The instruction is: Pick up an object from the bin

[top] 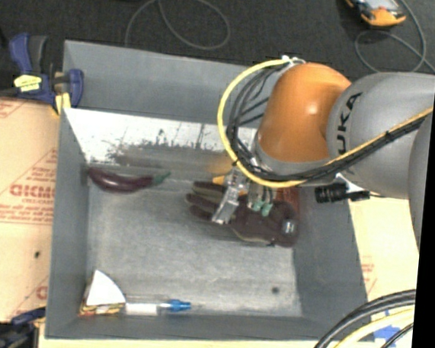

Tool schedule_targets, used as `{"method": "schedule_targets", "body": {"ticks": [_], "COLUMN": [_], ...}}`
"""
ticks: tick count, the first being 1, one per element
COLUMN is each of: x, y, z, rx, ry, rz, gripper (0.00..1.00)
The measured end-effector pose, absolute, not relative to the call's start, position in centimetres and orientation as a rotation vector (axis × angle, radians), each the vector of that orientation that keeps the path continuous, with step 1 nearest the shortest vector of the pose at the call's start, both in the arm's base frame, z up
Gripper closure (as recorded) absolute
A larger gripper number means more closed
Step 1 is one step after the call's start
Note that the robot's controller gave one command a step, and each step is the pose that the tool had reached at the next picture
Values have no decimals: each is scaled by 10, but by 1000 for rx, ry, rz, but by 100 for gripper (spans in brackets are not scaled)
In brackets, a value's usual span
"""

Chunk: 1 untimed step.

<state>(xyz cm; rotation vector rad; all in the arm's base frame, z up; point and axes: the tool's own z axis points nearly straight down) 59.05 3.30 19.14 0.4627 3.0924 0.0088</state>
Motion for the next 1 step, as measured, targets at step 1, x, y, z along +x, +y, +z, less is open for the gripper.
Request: {"method": "schedule_targets", "body": {"ticks": [1], "x": [588], "y": [34], "z": [237], "rx": [461], "ry": [3098], "rz": [7], "gripper": [100]}}
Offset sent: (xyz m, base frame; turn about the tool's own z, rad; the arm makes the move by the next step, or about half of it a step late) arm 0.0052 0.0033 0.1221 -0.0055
